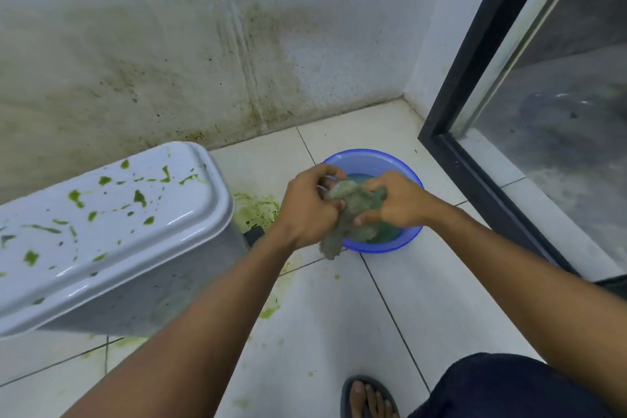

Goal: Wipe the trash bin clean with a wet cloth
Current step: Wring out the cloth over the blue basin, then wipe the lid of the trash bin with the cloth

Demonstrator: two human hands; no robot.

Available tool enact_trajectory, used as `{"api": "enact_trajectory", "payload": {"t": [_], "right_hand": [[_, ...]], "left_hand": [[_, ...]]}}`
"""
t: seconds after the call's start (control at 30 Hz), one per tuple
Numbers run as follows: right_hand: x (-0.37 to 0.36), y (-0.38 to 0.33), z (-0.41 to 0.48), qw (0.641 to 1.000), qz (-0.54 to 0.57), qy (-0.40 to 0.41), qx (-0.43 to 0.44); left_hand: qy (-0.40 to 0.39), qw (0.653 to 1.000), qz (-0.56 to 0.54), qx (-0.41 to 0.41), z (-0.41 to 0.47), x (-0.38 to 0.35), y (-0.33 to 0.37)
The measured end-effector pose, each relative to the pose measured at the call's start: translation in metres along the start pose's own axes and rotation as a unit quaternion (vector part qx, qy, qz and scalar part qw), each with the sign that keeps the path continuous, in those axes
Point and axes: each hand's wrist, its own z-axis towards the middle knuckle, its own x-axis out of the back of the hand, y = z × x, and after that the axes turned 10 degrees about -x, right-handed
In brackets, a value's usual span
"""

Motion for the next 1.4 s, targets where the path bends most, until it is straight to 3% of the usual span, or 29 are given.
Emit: {"api": "enact_trajectory", "payload": {"t": [0.27,0.53,0.63,0.73,0.83,0.9,1.0,1.17,1.4], "right_hand": [[0.020,-0.152,-0.035,0.989,0.056,-0.010,0.139],[-0.039,-0.272,-0.019,0.980,0.063,-0.055,0.181],[-0.068,-0.303,-0.003,0.976,0.018,0.025,0.215],[-0.097,-0.312,0.007,0.968,-0.082,0.066,0.227],[-0.115,-0.296,0.016,0.955,-0.163,0.053,0.241],[-0.116,-0.276,0.023,0.964,-0.098,0.095,0.227],[-0.114,-0.246,0.026,0.982,0.034,0.146,0.112],[-0.132,-0.221,0.021,0.980,-0.031,0.102,0.166],[-0.141,-0.224,0.014,0.992,0.116,0.040,0.043]], "left_hand": [[0.166,0.986,0.019,0.005,-0.063,0.132,0.058],[0.279,0.956,0.049,0.070,-0.131,0.255,0.048],[0.301,0.940,0.135,0.083,-0.135,0.281,0.034],[0.265,0.913,0.300,0.080,-0.135,0.286,0.019],[0.193,0.924,0.327,0.054,-0.134,0.268,0.006],[0.126,0.924,0.360,0.032,-0.131,0.247,-0.005],[0.052,0.917,0.393,0.034,-0.120,0.212,-0.020],[0.018,0.888,0.453,0.076,-0.106,0.194,-0.037],[0.007,0.879,0.470,0.083,-0.120,0.218,-0.046]]}}
